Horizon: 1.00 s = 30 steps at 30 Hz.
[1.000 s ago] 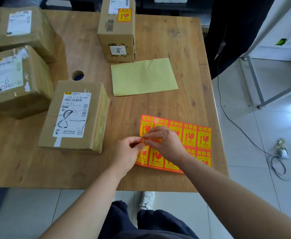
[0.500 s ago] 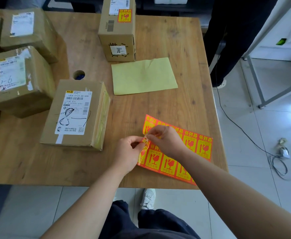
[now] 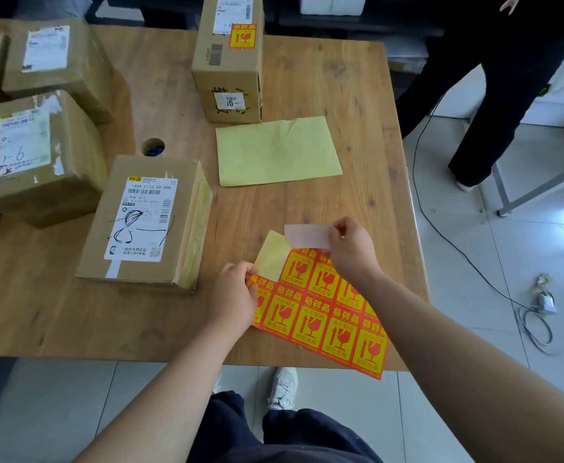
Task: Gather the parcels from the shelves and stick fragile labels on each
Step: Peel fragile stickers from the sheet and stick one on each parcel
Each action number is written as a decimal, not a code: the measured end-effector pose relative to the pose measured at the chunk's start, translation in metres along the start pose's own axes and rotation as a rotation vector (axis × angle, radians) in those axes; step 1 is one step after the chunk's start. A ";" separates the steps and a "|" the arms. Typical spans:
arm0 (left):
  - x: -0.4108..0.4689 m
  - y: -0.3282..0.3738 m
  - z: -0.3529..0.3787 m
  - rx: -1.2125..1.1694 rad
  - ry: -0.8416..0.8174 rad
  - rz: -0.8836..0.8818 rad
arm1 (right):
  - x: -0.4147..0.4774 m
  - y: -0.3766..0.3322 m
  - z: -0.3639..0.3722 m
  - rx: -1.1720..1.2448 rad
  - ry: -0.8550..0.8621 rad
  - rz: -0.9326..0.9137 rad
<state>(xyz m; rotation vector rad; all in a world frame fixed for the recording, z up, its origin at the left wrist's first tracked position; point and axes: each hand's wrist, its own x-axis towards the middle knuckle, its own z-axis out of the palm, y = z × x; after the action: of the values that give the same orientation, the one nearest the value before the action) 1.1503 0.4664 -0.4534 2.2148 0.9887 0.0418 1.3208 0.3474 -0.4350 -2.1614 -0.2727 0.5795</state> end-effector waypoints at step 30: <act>-0.015 0.002 -0.108 -0.398 0.010 0.030 | -0.094 -0.072 0.042 -0.117 0.029 -0.449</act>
<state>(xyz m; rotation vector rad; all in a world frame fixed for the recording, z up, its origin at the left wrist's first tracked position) 1.1087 0.5189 -0.3667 1.8654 0.8663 0.2425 1.2189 0.3836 -0.3704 -2.1213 -0.7674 0.2792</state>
